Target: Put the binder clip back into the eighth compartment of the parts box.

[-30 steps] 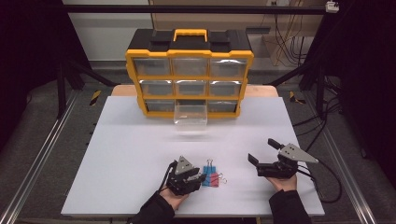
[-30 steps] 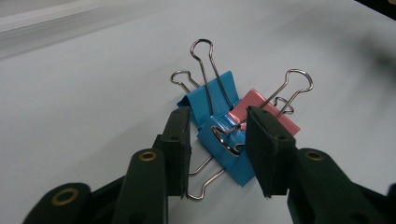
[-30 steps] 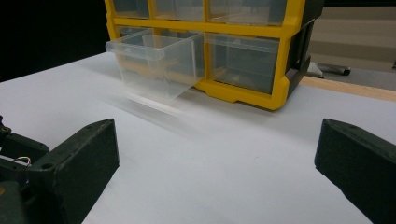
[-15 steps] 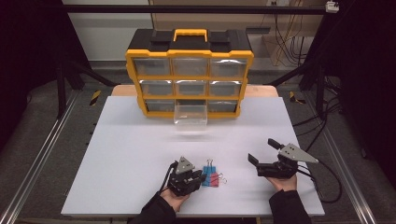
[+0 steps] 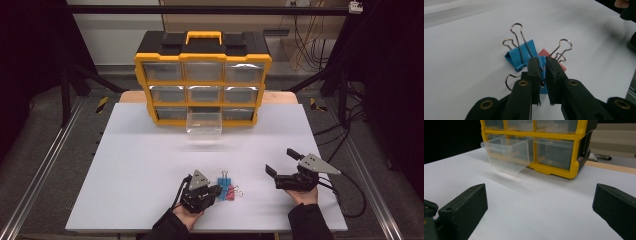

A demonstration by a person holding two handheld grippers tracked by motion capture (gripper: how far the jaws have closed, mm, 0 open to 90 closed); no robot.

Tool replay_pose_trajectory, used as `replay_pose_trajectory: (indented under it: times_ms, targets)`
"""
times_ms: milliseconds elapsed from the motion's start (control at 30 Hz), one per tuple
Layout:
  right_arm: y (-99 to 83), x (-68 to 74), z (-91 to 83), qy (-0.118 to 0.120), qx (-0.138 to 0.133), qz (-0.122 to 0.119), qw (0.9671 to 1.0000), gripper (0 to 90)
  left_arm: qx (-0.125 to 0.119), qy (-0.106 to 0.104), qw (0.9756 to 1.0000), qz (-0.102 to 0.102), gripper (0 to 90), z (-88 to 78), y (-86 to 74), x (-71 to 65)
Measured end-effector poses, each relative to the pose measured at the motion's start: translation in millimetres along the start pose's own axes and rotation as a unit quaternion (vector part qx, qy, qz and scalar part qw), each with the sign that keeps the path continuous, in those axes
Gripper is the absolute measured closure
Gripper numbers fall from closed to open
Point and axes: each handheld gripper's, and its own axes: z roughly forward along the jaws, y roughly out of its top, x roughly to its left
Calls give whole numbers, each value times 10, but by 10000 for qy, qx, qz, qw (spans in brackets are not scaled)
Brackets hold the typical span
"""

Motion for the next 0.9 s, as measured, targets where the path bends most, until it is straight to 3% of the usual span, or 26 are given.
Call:
replay_pose_trajectory:
  times_ms: [233, 600, 900]
  targets:
    - [0, -1, 0, 4, 0, 1, 10000, 3, -15, -142, 9999, 49, 869, -13, -1, -60]
    - [1, -5, 1, 6, -25, -10, 10000, 4, -52, -157, 9998, 138, 879, -34, -2, -107]
    - [3, -2, -7, 26, -22, 37, 10000, 4, -171, -142, 9996, 188, 879, -166, 63, -116]
